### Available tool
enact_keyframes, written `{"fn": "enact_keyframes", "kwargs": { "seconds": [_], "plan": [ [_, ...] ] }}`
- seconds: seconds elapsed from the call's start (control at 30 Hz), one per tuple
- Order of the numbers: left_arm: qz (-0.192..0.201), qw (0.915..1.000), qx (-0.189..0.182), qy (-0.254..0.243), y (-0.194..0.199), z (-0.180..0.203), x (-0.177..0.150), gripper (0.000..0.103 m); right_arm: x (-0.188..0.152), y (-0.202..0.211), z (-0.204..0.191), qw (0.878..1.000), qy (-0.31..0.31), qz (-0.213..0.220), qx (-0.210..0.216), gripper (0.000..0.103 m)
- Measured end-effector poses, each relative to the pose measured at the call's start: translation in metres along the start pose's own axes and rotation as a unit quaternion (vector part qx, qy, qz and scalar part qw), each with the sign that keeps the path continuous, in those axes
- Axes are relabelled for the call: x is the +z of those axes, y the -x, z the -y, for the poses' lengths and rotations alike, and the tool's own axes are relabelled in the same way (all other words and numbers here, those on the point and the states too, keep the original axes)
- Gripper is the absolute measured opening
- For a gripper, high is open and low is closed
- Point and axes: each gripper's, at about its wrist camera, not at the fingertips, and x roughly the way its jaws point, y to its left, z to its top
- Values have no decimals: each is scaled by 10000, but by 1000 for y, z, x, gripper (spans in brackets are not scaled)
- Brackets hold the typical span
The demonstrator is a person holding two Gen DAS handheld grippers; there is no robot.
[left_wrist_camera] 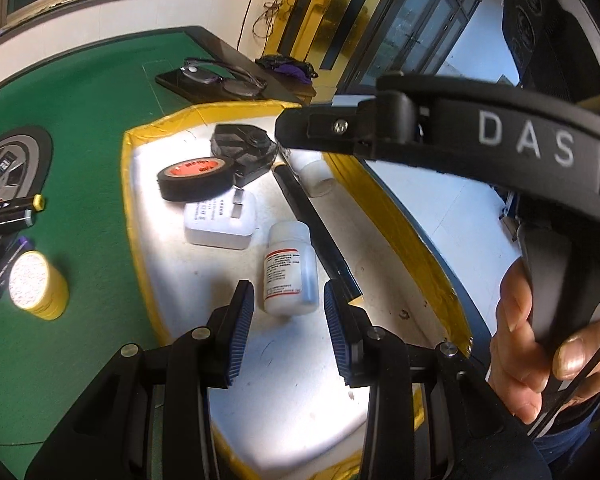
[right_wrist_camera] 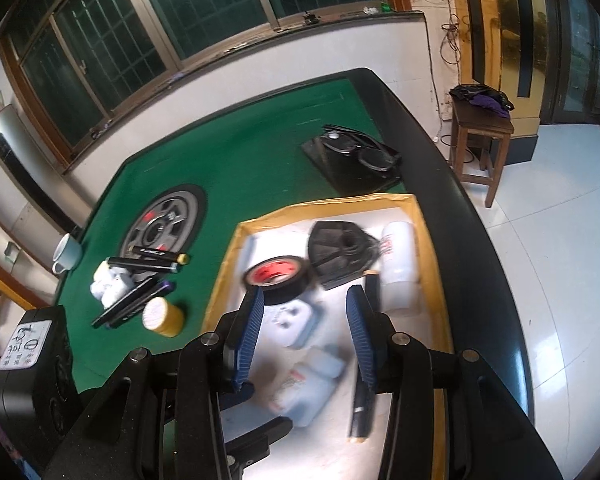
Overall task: Organize rigid objects
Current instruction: 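Lower both bottles into the tray and open both grippers, then move both grippers back over the remaining objects on the table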
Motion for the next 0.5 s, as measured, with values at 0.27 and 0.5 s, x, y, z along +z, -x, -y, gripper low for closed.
{"fn": "enact_keyframes", "kwargs": {
  "seconds": [0.27,0.5],
  "plan": [
    [432,9990,69,-12,44,-26,-15,34,-14,5,-45,9994,147,106,299,47],
    [825,9960,321,155,87,-81,-36,34,-25,-8,-93,9980,336,47,538,48]
  ]
}}
